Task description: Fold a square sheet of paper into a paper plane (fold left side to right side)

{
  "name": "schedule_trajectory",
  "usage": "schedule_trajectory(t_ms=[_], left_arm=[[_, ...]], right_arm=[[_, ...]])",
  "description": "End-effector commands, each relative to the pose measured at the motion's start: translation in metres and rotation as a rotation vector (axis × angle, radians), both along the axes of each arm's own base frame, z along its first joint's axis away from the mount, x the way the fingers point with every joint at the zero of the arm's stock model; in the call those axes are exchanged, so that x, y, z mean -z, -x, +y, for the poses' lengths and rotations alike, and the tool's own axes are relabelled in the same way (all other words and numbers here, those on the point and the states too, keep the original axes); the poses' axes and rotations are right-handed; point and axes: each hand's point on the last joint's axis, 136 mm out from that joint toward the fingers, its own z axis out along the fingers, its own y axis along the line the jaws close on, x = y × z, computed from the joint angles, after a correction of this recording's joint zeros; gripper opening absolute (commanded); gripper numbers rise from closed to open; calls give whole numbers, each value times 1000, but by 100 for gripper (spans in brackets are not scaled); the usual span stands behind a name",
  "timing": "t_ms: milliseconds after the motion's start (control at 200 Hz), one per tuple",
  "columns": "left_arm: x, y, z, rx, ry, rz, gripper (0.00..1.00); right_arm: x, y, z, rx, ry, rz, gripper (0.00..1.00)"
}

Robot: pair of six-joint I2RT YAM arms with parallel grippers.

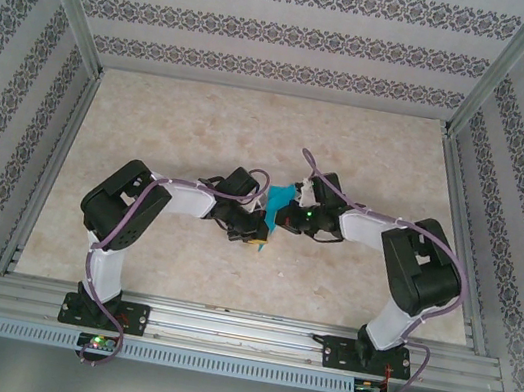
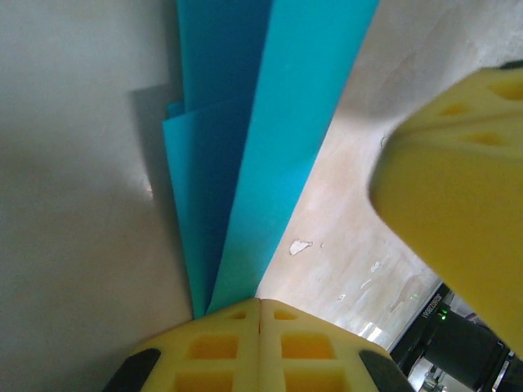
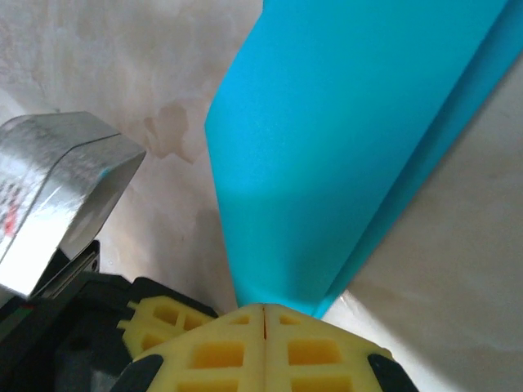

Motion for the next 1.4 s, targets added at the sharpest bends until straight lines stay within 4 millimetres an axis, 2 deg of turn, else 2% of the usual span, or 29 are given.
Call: schedule_trajectory(t_ms=[0,230,719,1154,1394], left_arm=[[35,22,32,-42,-159,118,0],[38,23,38,-53,-194,124,0],[45,27,46,-61,-253,154,0],[50,30,45,-52,-256,173,0],[50,30,46,-52,-255,173,0]], right_arm=[[-1,-12,10,5,-12,-20,0],[8,-20,10,5,16,-19,0],[36,-33,-22,26,165,-6,0],[27,-62,-38,70,161,-27,0],[31,-78,-53,101,169,-17,0]])
